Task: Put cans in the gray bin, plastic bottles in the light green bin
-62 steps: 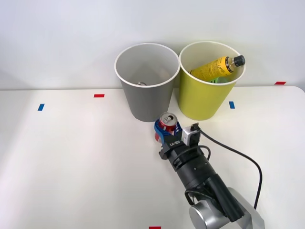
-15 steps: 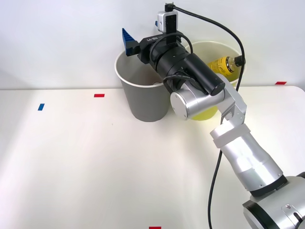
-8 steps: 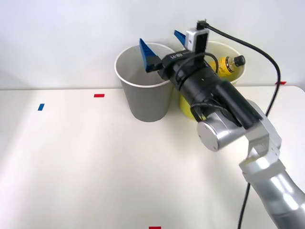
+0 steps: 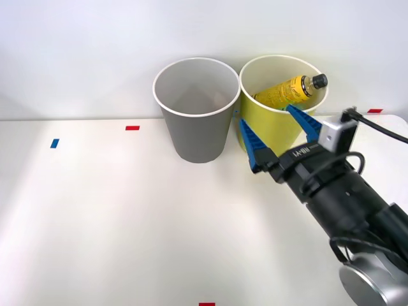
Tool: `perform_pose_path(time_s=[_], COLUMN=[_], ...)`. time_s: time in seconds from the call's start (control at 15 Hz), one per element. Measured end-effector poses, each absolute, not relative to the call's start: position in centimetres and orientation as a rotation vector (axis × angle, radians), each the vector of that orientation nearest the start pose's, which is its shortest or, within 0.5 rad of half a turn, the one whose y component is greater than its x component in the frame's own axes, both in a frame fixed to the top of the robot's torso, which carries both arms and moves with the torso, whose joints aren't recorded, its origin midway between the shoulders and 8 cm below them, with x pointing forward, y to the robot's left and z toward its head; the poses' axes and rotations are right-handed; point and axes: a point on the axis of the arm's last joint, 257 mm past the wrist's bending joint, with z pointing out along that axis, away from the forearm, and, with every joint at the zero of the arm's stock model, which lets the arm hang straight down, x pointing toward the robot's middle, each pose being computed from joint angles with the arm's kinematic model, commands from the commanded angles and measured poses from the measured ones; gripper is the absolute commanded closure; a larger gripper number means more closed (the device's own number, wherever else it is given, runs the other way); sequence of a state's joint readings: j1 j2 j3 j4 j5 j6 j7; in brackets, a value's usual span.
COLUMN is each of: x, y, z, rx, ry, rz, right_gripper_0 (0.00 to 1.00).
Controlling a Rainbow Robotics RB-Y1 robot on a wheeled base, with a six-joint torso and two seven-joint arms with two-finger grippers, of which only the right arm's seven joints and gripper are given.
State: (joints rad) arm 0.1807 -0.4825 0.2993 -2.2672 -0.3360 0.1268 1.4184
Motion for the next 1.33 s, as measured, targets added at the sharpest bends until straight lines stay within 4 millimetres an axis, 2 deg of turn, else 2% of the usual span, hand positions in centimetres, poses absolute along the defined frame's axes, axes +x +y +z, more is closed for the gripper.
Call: perform_pose_path(time_s=[0.27, 0.53, 0.73, 1.07, 1.33], x=[39.3, 36.9, 35.8, 34.3, 34.4], y=[-15.2, -17.2, -18.3, -19.4, -19.5], z=[-9.5, -12.9, -14.9, -17.3, -18.6], rx=[-0.208, -0.124, -0.023, 0.039, 0.045], ry=[1.384, 1.452, 1.493, 1.551, 1.568], rz=[0.442, 0.426, 0.391, 0.347, 0.266], right_gripper_0=[0.00, 0.00, 0.00, 0.00, 0.00])
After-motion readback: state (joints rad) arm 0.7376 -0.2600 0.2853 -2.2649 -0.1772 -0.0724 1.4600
